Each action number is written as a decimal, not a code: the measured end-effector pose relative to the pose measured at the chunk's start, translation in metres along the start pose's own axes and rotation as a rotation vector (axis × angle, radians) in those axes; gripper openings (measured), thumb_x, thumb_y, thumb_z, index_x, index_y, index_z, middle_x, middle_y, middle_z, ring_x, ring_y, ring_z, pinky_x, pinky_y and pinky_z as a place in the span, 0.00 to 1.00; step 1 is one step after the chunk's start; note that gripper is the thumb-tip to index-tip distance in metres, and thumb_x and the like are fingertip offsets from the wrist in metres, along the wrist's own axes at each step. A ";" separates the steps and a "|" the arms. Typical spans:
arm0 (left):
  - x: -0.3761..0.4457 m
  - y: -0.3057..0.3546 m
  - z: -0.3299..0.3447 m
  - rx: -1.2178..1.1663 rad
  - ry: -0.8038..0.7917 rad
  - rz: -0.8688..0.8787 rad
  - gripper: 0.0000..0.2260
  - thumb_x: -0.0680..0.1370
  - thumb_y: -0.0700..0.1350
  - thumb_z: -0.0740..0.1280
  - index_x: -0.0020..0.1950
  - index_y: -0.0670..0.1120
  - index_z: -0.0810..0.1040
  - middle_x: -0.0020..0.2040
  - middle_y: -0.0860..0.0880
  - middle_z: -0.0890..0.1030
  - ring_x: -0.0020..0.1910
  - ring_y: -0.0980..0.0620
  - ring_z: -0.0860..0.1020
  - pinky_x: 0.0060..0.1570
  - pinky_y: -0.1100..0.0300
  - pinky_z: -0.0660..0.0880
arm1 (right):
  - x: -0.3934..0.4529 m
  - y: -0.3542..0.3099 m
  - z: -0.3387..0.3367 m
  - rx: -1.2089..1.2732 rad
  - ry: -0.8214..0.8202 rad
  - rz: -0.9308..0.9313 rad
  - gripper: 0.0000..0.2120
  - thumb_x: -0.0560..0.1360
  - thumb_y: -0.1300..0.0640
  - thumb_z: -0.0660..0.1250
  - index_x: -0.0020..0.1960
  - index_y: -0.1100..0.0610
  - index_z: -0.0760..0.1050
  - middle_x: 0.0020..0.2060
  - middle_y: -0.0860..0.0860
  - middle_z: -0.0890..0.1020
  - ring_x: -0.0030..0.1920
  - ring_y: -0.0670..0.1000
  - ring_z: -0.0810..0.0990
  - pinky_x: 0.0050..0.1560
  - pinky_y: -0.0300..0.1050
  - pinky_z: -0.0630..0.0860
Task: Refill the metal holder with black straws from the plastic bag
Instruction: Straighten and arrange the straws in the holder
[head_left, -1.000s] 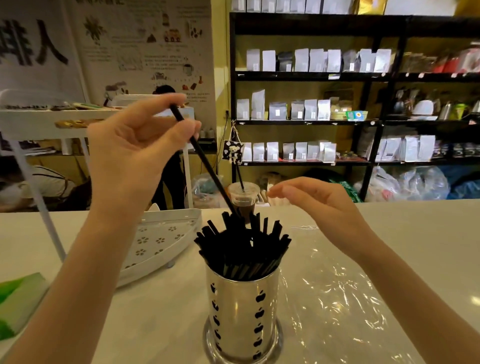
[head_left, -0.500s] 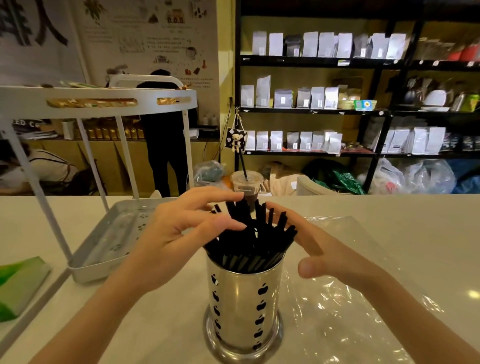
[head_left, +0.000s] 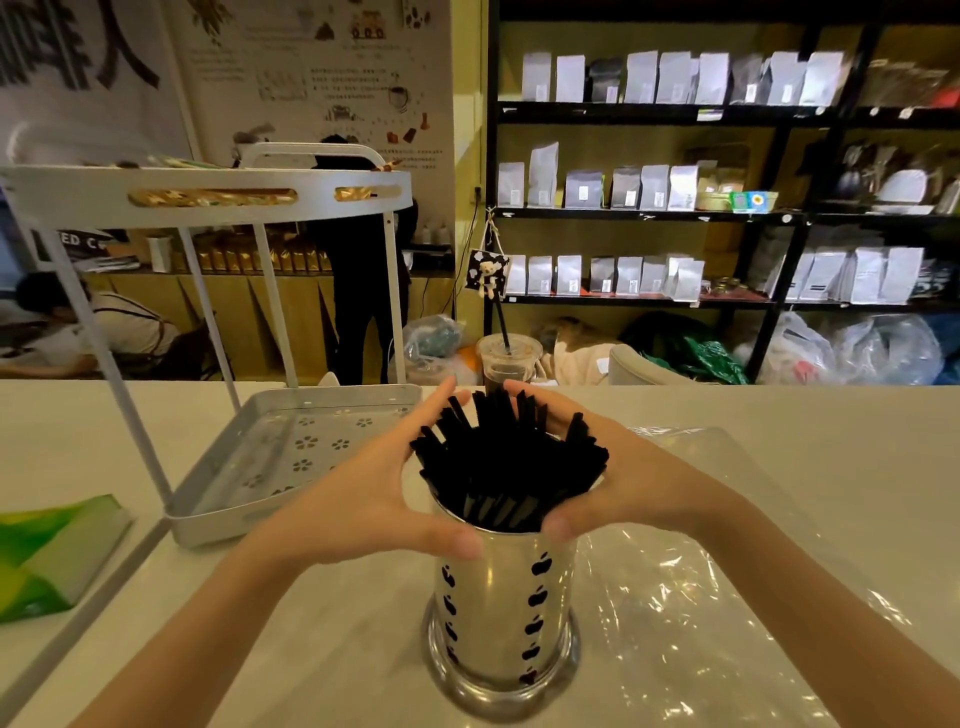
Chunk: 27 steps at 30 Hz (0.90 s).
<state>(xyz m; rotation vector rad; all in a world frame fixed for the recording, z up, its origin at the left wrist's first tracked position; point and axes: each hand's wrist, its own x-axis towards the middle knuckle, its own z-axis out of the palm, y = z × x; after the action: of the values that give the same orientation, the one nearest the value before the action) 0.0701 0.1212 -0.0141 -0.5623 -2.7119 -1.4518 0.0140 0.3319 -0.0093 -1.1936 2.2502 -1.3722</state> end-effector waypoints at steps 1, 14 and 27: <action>0.001 0.002 0.001 0.010 0.020 0.003 0.51 0.45 0.73 0.70 0.63 0.71 0.50 0.70 0.66 0.61 0.70 0.62 0.62 0.69 0.58 0.61 | 0.000 -0.002 0.000 -0.005 0.016 -0.007 0.43 0.55 0.45 0.79 0.66 0.39 0.65 0.61 0.41 0.76 0.65 0.45 0.72 0.66 0.49 0.71; -0.001 0.017 0.023 0.097 0.146 0.267 0.24 0.69 0.61 0.59 0.63 0.75 0.54 0.60 0.74 0.68 0.60 0.70 0.69 0.55 0.71 0.72 | -0.022 -0.023 0.013 -0.087 0.182 -0.048 0.23 0.73 0.53 0.66 0.65 0.40 0.65 0.57 0.35 0.76 0.58 0.35 0.72 0.53 0.28 0.73; -0.014 0.019 0.016 0.180 0.152 0.360 0.38 0.64 0.64 0.68 0.70 0.65 0.53 0.65 0.66 0.70 0.65 0.66 0.68 0.64 0.67 0.67 | -0.033 -0.027 0.019 -0.143 0.164 -0.074 0.36 0.63 0.55 0.77 0.64 0.37 0.64 0.59 0.31 0.73 0.62 0.32 0.70 0.57 0.26 0.68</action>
<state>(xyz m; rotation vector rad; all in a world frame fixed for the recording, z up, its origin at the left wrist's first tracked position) 0.0918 0.1395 -0.0110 -0.8377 -2.4298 -1.1028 0.0594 0.3391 -0.0034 -1.2636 2.4770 -1.4039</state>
